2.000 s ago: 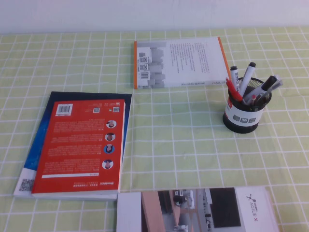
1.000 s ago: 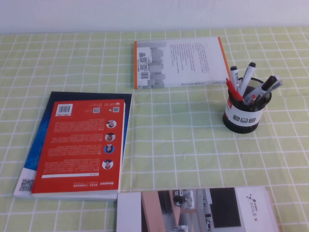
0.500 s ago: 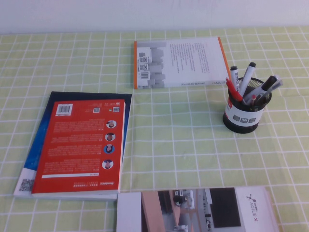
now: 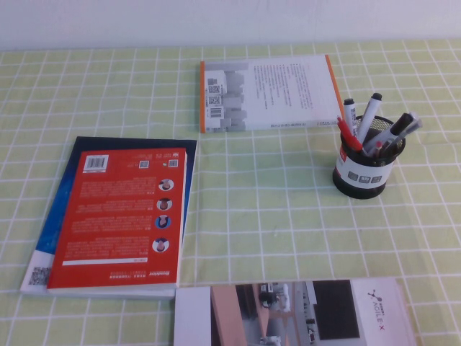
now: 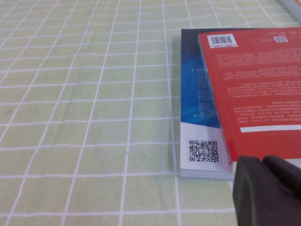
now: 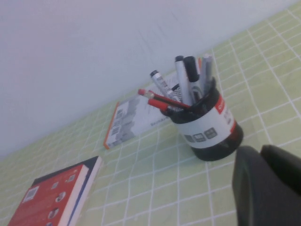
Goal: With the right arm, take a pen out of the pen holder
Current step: 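Take a marker out of the pen holder and lay it on the table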
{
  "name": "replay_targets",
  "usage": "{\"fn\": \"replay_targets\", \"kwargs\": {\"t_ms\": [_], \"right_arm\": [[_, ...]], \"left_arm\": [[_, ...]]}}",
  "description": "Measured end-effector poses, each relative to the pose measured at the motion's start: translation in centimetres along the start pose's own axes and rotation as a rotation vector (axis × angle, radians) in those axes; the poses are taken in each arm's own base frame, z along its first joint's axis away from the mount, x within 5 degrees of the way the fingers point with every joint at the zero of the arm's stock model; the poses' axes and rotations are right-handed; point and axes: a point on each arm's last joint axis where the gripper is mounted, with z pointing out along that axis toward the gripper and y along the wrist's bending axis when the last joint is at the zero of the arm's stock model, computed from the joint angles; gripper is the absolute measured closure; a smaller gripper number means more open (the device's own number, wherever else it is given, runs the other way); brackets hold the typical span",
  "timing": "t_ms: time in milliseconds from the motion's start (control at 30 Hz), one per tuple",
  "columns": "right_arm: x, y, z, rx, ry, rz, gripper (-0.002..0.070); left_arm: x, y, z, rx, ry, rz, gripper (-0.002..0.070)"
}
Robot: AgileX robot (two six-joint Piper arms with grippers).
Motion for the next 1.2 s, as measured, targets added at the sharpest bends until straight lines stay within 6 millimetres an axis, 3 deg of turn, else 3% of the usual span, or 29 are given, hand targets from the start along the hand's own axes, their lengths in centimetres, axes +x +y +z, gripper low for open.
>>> {"fn": "replay_targets", "kwargs": {"t_ms": [133, 267, 500, 667, 833, 1000, 1100, 1200], "right_arm": [[-2.3, 2.2, 0.3, -0.024, 0.082, -0.021, 0.0691], [-4.3, 4.0, 2.0, -0.009, 0.235, -0.086, 0.0691], [-6.5, 4.8, 7.3, 0.045, 0.420, -0.223, 0.0691], [-7.8, 5.1, 11.0, 0.050, 0.442, -0.276, 0.0691], [-6.8, 6.0, 13.9, 0.023, 0.442, -0.384, 0.0691], [-4.1, 7.8, 15.9, -0.055, 0.436, -0.531, 0.0675], [-2.7, 8.6, 16.9, -0.102, 0.406, -0.610, 0.0615], [-1.4, 8.1, 17.5, -0.110, 0.345, -0.678, 0.0509]], "left_arm": [[0.0, 0.0, 0.0, 0.000, 0.000, 0.000, 0.0680], [0.0, 0.0, 0.0, 0.000, 0.000, 0.000, 0.0680], [0.0, 0.0, 0.0, 0.000, 0.000, 0.000, 0.0680], [0.0, 0.0, 0.0, 0.000, 0.000, 0.000, 0.0680], [0.0, 0.0, 0.0, 0.000, 0.000, 0.000, 0.0680], [0.0, 0.0, 0.0, 0.000, 0.000, 0.000, 0.0680], [0.0, 0.0, 0.0, 0.000, 0.000, 0.000, 0.0680], [0.0, 0.0, 0.0, 0.000, 0.000, 0.000, 0.0680]]}}
